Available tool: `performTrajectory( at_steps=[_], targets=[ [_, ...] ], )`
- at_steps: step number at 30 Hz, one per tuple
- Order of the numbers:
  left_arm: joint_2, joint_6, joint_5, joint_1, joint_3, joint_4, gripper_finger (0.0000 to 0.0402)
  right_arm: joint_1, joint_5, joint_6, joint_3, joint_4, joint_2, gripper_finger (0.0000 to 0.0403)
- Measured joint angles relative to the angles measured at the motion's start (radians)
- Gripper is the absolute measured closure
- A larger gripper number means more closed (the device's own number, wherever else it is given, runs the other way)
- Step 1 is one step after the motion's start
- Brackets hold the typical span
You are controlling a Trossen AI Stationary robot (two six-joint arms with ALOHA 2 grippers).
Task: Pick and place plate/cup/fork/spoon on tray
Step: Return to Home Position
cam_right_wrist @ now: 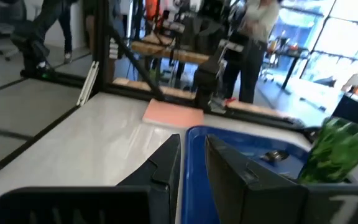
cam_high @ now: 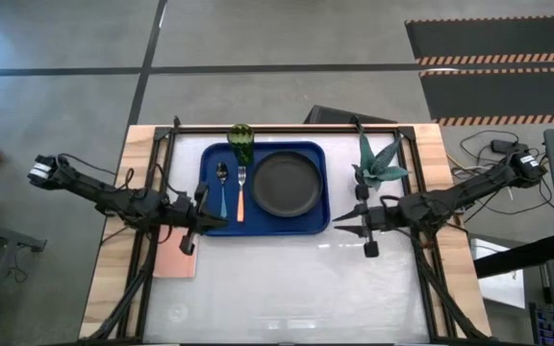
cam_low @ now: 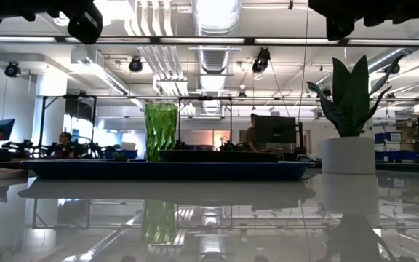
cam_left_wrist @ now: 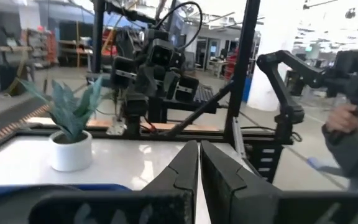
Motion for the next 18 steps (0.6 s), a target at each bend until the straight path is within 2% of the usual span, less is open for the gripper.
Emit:
performTrajectory(
  at_steps=[6, 18],
  targets=[
    [-0.037, 0.07, -0.014, 0.018, -0.002, 0.0, 0.0402, -0.033, 0.009, -0.042, -0.044, 0.012, -0.099, 0.0349],
    [-0.073, 0.076, -0.017, 0.087, -0.018, -0.099, 0.0402, -0.135, 0.009, -0.054, -0.133, 0.02, -0.243, 0.0365]
  ],
)
